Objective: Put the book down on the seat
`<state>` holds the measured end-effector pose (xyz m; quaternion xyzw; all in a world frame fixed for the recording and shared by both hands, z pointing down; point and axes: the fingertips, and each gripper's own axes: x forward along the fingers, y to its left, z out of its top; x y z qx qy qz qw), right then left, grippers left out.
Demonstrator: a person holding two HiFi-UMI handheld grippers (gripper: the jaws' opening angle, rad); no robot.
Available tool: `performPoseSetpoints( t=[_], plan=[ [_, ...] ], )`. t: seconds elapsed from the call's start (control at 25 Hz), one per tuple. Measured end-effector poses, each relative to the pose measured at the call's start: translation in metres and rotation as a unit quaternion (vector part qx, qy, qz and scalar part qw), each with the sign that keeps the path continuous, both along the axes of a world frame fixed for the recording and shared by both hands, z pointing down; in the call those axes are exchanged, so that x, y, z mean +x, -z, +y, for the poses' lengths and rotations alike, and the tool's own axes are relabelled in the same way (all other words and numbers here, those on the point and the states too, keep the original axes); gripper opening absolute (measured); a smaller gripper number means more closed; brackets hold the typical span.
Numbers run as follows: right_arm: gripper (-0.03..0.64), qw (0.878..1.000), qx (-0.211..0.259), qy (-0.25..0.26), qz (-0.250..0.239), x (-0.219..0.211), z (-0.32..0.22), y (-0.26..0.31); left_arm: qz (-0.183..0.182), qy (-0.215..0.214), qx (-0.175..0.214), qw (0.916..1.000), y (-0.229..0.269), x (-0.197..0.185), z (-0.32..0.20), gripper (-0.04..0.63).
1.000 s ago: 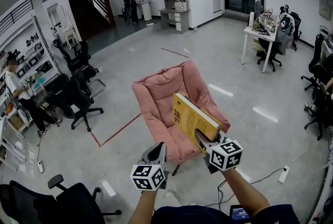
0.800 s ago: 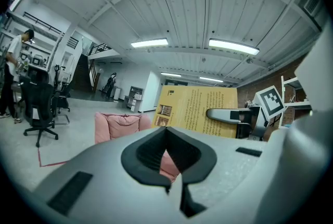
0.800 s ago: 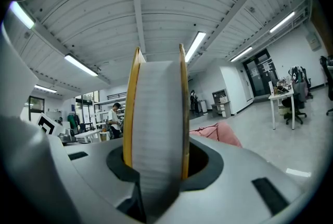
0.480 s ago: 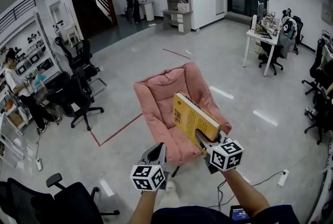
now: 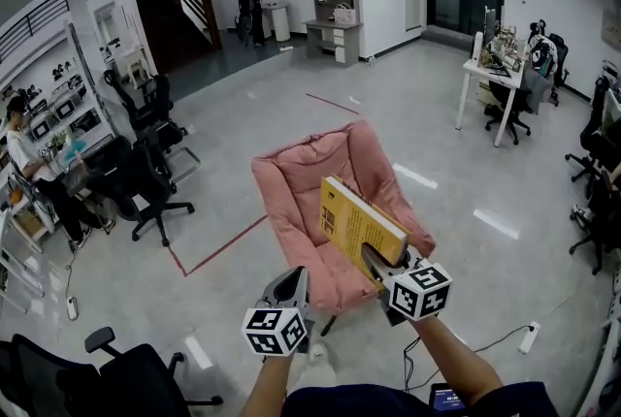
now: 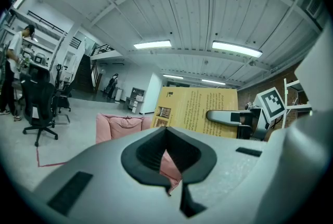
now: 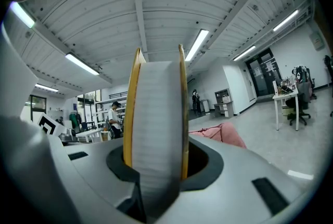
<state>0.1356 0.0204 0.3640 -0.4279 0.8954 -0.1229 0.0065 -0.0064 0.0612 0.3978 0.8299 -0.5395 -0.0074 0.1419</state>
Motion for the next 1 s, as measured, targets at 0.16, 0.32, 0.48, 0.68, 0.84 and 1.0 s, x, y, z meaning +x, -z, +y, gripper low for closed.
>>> performPoseSetpoints(
  t=[0.16, 0.32, 0.48, 0.68, 0.84, 1.0],
  plan=[
    [0.155, 1.000, 0.000, -0.002, -0.001, 0.001, -0.013, 0.002, -0.001, -0.002, -0.001, 1.0000, 0.001, 0.001, -0.012, 0.005],
    [0.155, 1.000, -0.003, -0.002, -0.003, -0.001, -0.027, 0.001, -0.003, -0.001, -0.005, 1.0000, 0.000, -0.002, -0.025, 0.005],
    [0.155, 1.000, -0.006, -0.001, -0.003, -0.005, -0.040, -0.001, -0.005, -0.003, -0.006, 1.0000, 0.000, -0.005, -0.040, 0.005],
    [0.155, 1.000, -0.011, -0.003, -0.003, -0.008, -0.056, -0.003, -0.004, -0.006, -0.010, 0.9999, -0.001, -0.008, -0.057, 0.005],
    [0.155, 1.000, -0.015, -0.005, -0.002, -0.010, -0.068, -0.007, -0.003, -0.009, -0.013, 0.9999, -0.005, -0.010, -0.068, 0.005],
    [0.155, 1.000, -0.018, -0.007, -0.003, -0.015, -0.079, -0.009, 0.000, -0.010, -0.016, 0.9998, -0.007, -0.014, -0.080, 0.005]
  ],
)
